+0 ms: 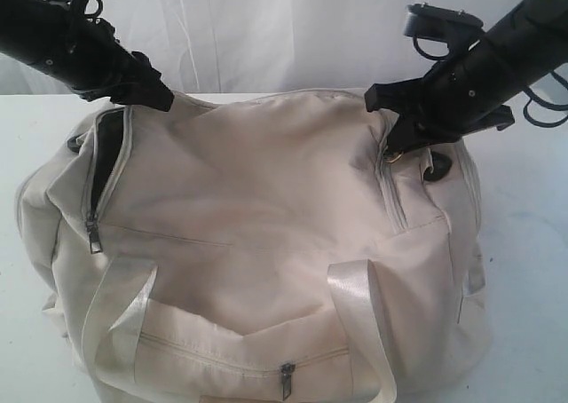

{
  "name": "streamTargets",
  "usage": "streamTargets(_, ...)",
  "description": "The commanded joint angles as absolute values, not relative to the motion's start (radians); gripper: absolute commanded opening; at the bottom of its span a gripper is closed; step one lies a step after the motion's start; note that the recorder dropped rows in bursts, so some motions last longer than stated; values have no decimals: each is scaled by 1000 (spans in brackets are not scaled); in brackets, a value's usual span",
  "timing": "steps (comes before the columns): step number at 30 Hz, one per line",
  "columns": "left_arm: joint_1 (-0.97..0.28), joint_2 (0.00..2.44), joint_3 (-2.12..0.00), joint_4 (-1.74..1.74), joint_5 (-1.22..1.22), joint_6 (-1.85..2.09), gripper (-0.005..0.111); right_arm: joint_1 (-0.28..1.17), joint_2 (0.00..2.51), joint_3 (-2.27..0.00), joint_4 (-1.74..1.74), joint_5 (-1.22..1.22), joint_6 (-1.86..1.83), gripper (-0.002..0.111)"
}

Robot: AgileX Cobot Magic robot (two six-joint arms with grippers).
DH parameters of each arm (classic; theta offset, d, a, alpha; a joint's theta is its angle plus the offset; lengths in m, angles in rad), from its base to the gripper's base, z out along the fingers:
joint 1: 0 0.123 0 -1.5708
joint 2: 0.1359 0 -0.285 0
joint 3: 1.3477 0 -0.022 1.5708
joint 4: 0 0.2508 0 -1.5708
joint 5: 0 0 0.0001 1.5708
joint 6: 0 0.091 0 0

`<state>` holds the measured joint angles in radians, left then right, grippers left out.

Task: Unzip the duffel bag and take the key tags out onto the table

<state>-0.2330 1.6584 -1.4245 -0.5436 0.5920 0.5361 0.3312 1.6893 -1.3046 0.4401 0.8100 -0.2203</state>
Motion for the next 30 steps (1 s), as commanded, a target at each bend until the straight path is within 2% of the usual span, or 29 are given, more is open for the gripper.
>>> streamTargets(1, -232, 1652, -1428, -580, 620, 537, 53, 331, 1686, -1304, 447, 904, -232, 0)
streamTargets(7, -232, 1652, -1429, -580, 623, 547, 53, 331, 1684, -1304, 449, 959, -250, 0)
streamTargets(20, -238, 1651, -1566, -621, 752, 593, 53, 331, 1587, -1301, 455, 993, -264, 0)
streamTargets(25, -299, 1657, -1566, -699, 768, 743, 53, 331, 1557, -1301, 455, 1028, -264, 0)
streamTargets(30, -384, 1700, -1573, -720, 657, 767, 53, 331, 1543, -1299, 457, 1072, -264, 0)
